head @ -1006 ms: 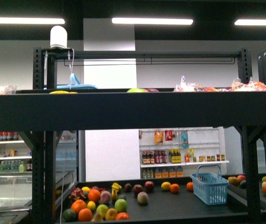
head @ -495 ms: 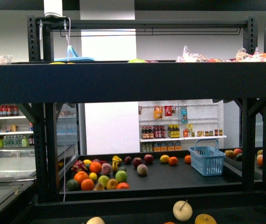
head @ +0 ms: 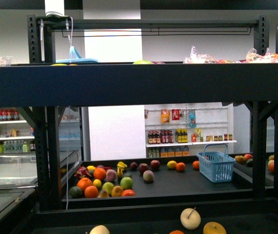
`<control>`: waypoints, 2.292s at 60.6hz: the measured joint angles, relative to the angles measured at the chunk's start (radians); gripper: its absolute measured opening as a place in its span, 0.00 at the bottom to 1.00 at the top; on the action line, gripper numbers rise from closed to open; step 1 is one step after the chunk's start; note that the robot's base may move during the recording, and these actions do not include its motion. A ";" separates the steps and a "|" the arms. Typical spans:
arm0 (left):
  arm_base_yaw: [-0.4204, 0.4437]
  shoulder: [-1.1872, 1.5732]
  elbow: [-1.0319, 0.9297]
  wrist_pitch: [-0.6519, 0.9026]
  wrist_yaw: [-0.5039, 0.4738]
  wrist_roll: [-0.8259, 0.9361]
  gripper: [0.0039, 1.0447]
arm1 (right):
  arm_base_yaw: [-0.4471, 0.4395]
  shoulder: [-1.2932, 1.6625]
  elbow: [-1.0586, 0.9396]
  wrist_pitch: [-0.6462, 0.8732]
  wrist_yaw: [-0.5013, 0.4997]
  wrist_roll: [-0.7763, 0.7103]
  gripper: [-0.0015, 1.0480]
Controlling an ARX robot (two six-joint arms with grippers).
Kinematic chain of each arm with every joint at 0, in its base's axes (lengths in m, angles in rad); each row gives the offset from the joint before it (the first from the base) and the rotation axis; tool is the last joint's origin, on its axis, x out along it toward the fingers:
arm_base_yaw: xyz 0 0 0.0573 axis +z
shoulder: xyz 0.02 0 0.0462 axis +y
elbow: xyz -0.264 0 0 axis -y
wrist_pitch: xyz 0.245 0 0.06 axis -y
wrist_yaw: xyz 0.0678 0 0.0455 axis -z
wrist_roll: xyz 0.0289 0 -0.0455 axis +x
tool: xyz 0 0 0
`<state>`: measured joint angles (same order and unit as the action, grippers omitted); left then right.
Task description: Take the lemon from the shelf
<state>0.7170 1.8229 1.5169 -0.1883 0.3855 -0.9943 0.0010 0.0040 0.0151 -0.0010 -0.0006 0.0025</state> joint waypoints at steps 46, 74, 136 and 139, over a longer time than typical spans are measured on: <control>-0.068 0.063 0.077 -0.024 -0.050 0.080 0.26 | 0.000 0.000 0.000 0.000 0.000 0.000 0.98; -0.423 -0.345 -0.201 -0.177 0.163 0.621 0.26 | 0.000 0.000 0.000 0.000 0.000 0.000 0.98; -0.808 -0.022 -0.103 -0.060 0.058 0.707 0.26 | 0.000 0.000 0.000 0.000 0.000 0.000 0.98; -0.810 -0.021 -0.103 -0.060 0.058 0.709 0.26 | 0.000 0.000 0.000 0.000 0.000 0.000 0.98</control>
<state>-0.0929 1.8019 1.4136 -0.2478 0.4438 -0.2855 0.0010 0.0040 0.0151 -0.0010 -0.0006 0.0025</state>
